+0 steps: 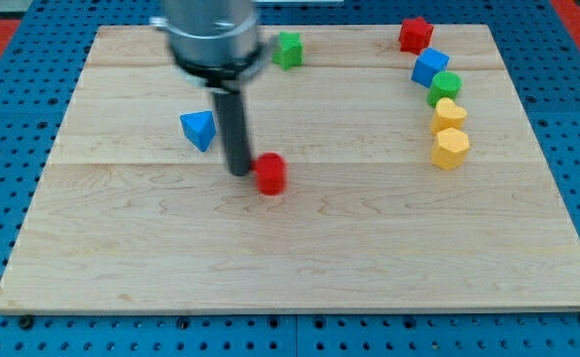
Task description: Push red circle to the bottom of the yellow hexagon
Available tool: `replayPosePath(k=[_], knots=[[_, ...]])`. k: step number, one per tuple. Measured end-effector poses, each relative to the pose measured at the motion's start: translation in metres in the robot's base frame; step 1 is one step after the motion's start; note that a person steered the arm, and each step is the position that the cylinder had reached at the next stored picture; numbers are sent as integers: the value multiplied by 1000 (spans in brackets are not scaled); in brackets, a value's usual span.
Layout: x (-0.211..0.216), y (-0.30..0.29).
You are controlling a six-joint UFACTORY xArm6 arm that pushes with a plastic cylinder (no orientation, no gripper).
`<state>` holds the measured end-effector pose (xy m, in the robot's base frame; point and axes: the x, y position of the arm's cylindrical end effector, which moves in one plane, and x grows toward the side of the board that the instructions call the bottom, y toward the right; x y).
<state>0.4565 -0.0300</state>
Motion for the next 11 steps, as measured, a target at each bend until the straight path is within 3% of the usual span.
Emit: replayPosePath(k=[1, 2, 5, 8, 10, 11], knots=[[25, 65], [47, 40], [22, 136], [20, 147], [41, 194], [60, 176]])
